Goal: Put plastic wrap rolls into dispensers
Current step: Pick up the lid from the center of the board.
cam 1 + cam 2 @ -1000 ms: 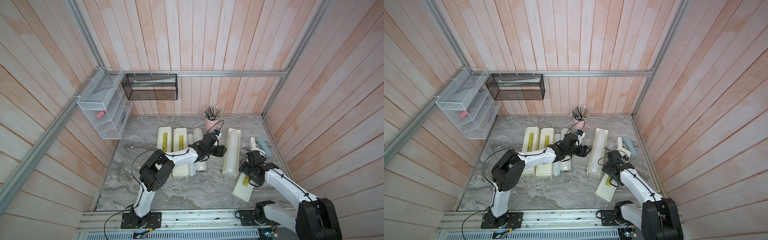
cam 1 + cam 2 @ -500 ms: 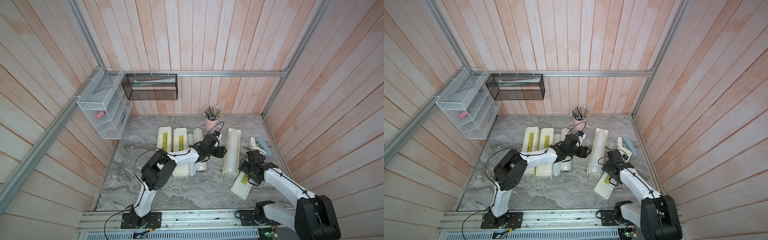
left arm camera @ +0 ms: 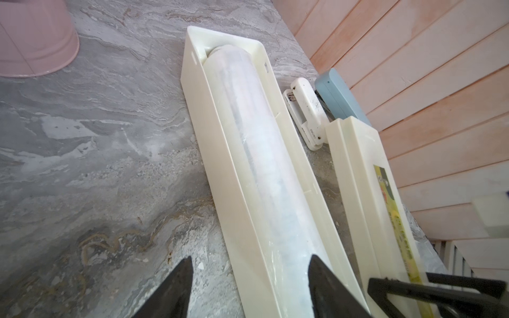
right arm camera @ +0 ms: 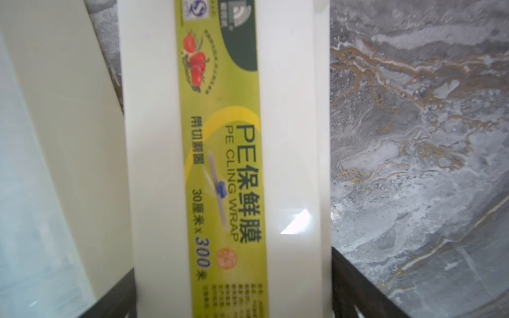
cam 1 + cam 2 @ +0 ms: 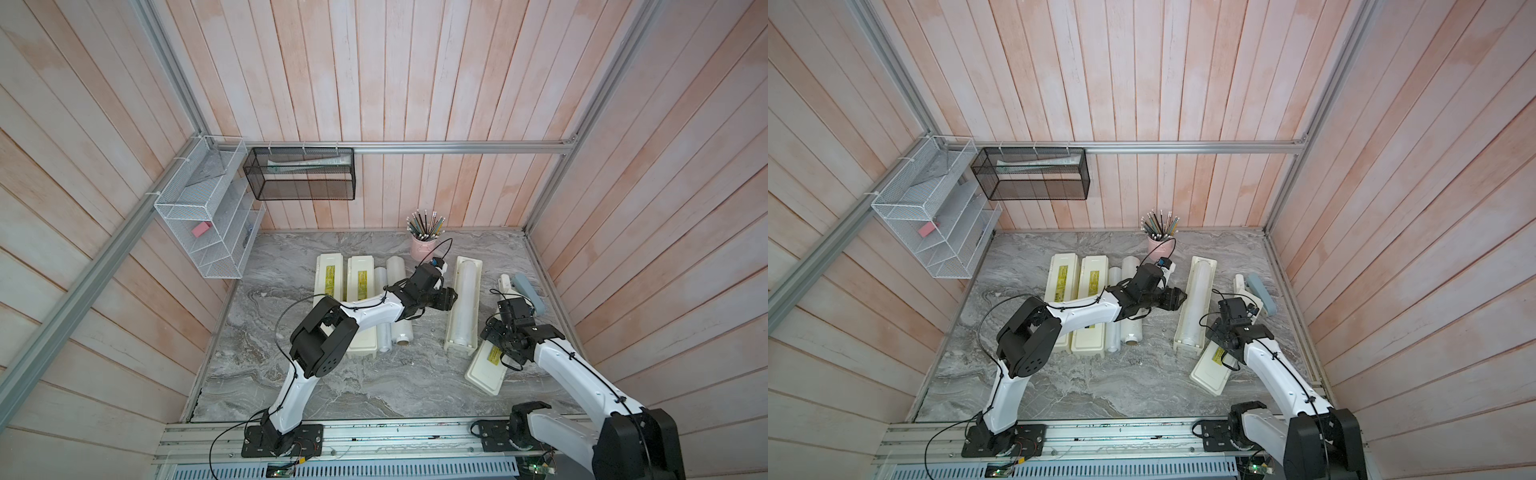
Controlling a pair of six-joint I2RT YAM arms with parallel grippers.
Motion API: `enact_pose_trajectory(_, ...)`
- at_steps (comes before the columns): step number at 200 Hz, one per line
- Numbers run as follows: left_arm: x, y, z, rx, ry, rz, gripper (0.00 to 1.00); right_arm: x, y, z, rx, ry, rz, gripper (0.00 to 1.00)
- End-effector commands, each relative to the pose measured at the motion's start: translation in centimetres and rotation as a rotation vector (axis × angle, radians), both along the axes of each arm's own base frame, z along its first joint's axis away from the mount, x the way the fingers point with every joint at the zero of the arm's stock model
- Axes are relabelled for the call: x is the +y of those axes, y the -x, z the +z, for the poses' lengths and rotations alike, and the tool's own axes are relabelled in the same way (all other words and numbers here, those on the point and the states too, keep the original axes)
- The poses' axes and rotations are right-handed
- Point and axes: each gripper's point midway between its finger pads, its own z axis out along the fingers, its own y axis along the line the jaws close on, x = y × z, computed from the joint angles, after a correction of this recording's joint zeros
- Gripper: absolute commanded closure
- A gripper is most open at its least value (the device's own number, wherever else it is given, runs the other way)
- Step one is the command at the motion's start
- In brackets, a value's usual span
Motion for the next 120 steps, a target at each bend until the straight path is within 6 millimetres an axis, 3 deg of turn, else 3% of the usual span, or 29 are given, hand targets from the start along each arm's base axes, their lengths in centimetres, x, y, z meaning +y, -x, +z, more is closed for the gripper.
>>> enact_pose_trajectory(1,-0.2,-0.4,-1.8,-0.006,-0.091,0.042,0.33,-0.4,-0.6,2.1,-0.020,0.035,0.023,0.35)
enact_pose_trajectory(74,-0.3,-1.5,-3.6,-0.034,-0.187,0.102,0.42,-0.5,-1.9,5.1,-0.055,0.066,0.057,0.35)
enact_pose_trajectory(120,-0.8,-1.3,-4.8,-0.069,-0.240,0.117,0.50,-0.4,-2.2,5.7,-0.063,0.073,0.074,0.35)
